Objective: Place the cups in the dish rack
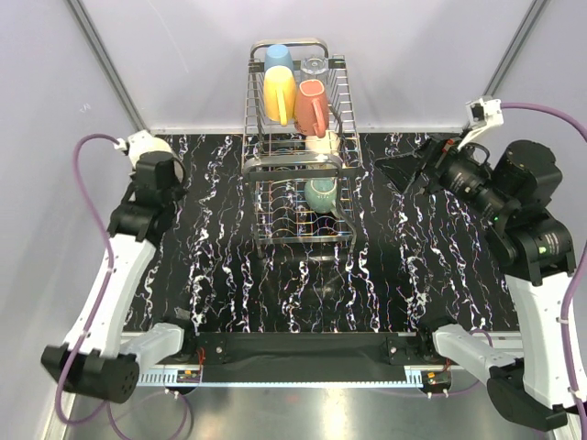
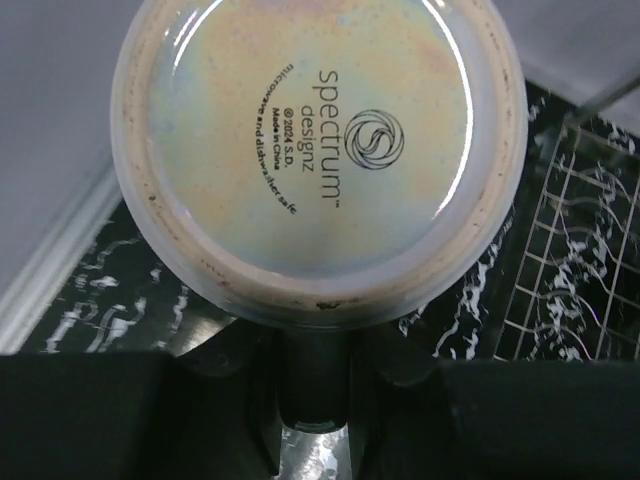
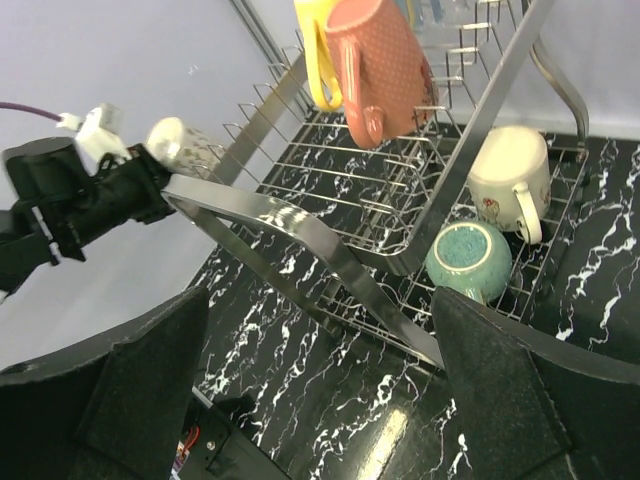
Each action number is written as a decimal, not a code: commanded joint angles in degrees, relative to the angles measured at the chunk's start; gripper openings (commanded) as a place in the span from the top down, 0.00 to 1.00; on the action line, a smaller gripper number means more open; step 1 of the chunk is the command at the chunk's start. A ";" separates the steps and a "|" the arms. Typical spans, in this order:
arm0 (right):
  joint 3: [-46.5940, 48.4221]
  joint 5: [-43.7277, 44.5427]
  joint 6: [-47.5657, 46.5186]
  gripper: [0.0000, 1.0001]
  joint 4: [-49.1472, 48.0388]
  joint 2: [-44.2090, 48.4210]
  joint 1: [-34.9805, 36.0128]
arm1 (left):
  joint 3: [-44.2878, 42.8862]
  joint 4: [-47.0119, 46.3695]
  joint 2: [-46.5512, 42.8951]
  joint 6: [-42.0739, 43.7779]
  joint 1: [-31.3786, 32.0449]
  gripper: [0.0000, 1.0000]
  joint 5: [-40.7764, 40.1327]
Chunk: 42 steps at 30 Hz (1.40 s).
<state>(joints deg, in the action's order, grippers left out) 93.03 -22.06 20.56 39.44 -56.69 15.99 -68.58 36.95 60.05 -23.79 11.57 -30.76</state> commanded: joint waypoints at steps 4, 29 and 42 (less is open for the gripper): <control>-0.84 0.09 -0.87 0.00 2.04 0.52 0.45 | 4.66 -23.19 5.68 -8.37 -5.50 1.00 23.78; -6.90 0.70 1.15 0.00 6.09 7.82 0.45 | 6.88 -41.43 22.64 3.05 1.52 1.00 55.02; -8.48 2.20 0.54 0.00 7.58 9.40 0.45 | 4.60 -38.36 27.66 7.79 9.34 1.00 44.84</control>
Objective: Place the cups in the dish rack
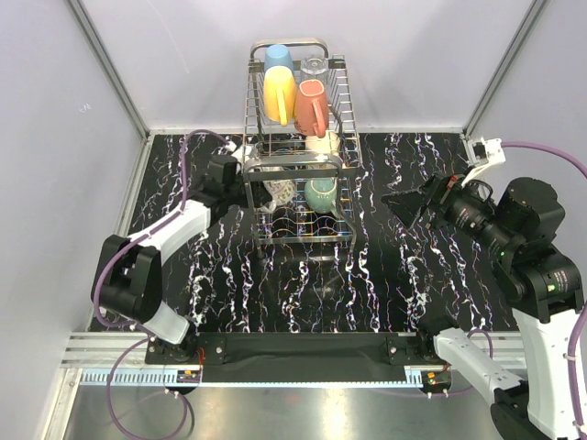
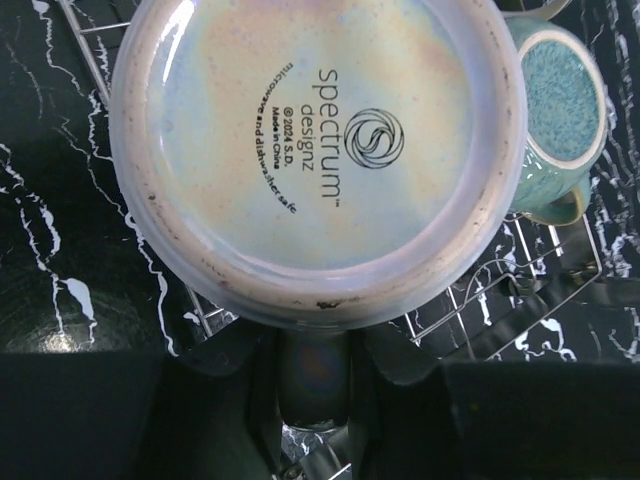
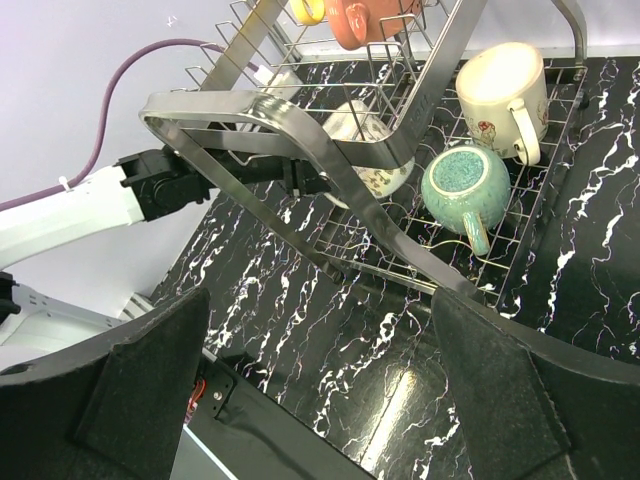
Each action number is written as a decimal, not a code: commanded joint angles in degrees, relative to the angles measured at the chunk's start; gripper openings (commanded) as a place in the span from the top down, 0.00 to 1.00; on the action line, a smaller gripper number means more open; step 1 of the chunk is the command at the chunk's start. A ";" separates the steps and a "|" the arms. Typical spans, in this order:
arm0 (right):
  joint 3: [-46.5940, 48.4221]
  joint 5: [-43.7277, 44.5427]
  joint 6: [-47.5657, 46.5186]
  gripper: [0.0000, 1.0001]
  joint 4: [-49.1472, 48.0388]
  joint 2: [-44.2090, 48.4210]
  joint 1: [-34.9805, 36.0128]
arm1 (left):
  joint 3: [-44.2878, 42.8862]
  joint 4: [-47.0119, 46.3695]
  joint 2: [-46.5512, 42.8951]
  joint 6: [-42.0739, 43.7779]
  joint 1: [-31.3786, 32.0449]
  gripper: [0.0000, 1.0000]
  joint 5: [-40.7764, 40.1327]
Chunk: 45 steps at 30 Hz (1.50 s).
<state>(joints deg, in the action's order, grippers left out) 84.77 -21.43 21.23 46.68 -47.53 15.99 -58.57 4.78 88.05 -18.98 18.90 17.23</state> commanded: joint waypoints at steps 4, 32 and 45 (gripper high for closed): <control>-0.92 1.92 -0.32 0.00 0.26 0.68 0.45 | -6.82 -3.91 1.50 4.04 3.43 1.00 -7.38; -2.95 2.54 -0.32 0.00 0.87 1.47 0.45 | -5.51 -2.66 2.92 2.64 4.84 0.39 -14.51; -5.23 2.01 -0.76 0.00 0.70 2.18 0.36 | 2.04 -5.90 -5.68 -2.81 0.54 0.28 -10.48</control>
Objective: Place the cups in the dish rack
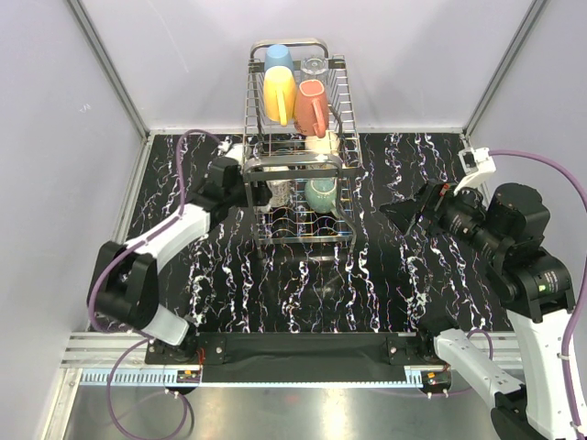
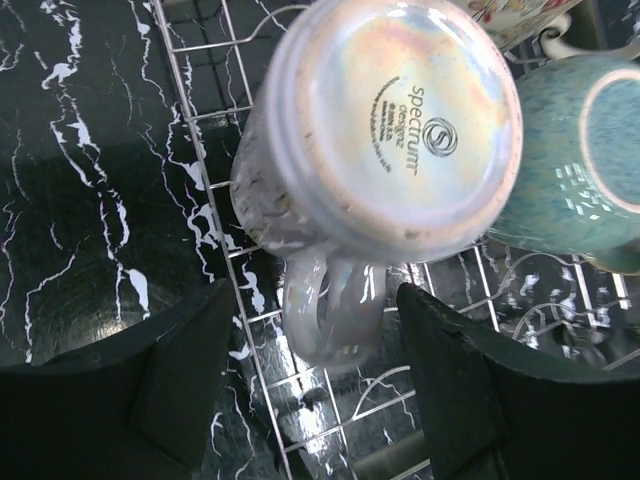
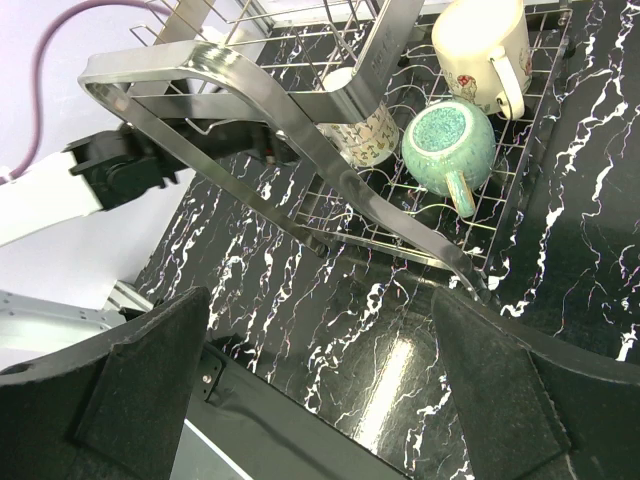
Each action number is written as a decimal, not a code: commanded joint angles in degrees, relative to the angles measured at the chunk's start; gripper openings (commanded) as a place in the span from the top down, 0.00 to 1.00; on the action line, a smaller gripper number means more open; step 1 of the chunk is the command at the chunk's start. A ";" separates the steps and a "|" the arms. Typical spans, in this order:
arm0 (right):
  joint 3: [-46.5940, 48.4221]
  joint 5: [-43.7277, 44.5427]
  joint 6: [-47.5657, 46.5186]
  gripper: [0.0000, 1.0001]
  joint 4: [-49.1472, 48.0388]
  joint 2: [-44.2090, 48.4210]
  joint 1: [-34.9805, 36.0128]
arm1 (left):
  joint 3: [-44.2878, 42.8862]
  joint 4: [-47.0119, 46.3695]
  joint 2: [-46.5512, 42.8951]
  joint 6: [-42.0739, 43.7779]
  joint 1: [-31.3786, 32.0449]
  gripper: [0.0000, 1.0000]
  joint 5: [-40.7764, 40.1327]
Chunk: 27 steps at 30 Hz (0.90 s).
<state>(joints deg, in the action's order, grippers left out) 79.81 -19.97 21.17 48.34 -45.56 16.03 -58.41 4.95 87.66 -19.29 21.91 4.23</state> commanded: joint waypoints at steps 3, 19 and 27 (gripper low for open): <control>-1.06 0.80 -0.52 0.00 -1.32 0.65 0.40 | 3.83 -6.88 -7.40 -4.44 -4.59 0.27 5.17; -12.11 14.85 4.31 0.00 3.16 0.03 0.32 | 14.27 8.92 -31.13 -17.69 -8.64 0.09 5.97; -30.04 13.30 16.16 0.00 -2.45 5.99 0.40 | 30.62 -1.16 -49.93 -31.32 -9.17 0.07 15.45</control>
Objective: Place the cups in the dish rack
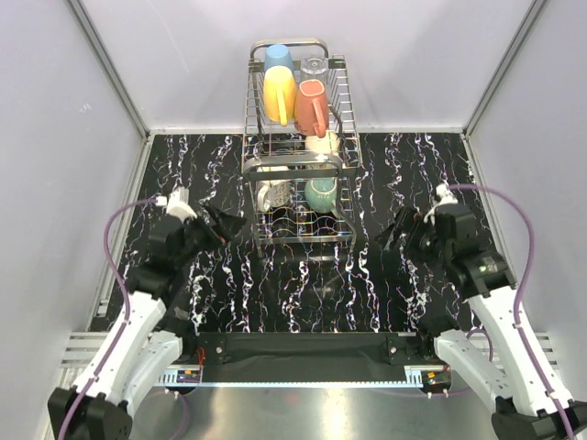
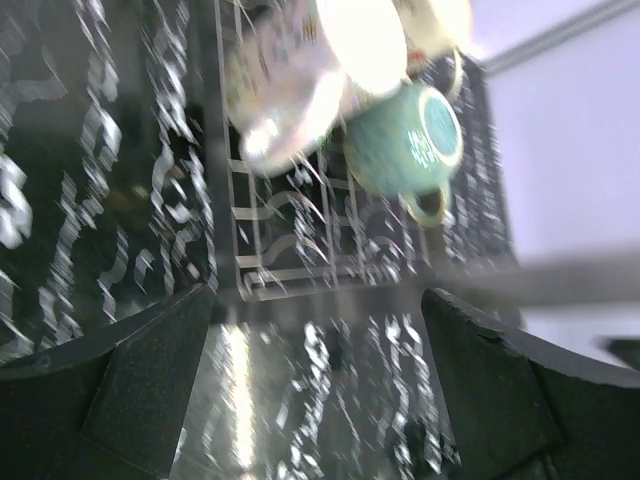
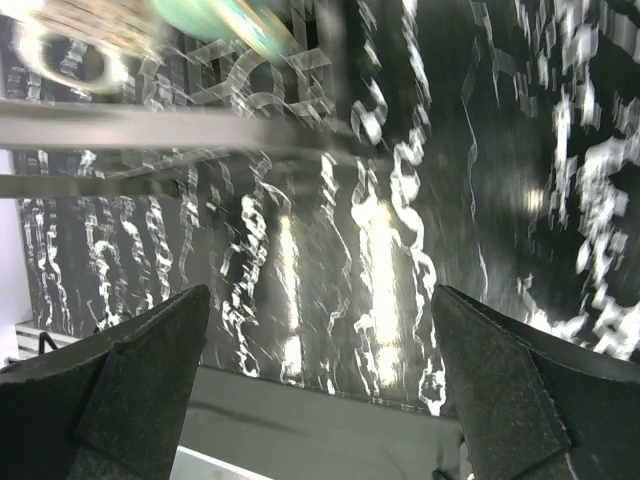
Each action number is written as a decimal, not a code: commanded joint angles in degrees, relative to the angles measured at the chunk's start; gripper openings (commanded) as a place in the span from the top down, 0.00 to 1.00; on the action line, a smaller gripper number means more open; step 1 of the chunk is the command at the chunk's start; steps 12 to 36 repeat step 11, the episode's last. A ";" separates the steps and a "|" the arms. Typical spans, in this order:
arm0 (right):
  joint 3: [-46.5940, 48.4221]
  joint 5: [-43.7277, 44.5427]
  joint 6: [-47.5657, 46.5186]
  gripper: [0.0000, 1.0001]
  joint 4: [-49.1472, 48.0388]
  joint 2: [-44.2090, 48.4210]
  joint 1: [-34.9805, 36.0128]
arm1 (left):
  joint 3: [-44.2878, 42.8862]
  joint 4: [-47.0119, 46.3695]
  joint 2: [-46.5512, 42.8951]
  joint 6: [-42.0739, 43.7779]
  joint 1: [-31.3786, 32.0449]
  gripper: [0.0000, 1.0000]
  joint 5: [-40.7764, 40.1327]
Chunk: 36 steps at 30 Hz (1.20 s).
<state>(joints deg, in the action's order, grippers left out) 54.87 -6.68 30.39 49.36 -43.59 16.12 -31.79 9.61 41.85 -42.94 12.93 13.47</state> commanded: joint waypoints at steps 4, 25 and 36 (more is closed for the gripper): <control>-15.91 0.17 12.75 0.00 -9.01 9.04 0.32 | 7.00 -8.81 -7.74 -7.87 -0.18 0.06 10.86; -21.03 0.26 13.73 0.00 -11.31 16.25 0.32 | 9.29 -24.43 -10.03 -11.28 -0.18 0.05 27.97; -21.03 0.26 13.73 0.00 -11.31 16.25 0.32 | 9.29 -24.43 -10.03 -11.28 -0.18 0.05 27.97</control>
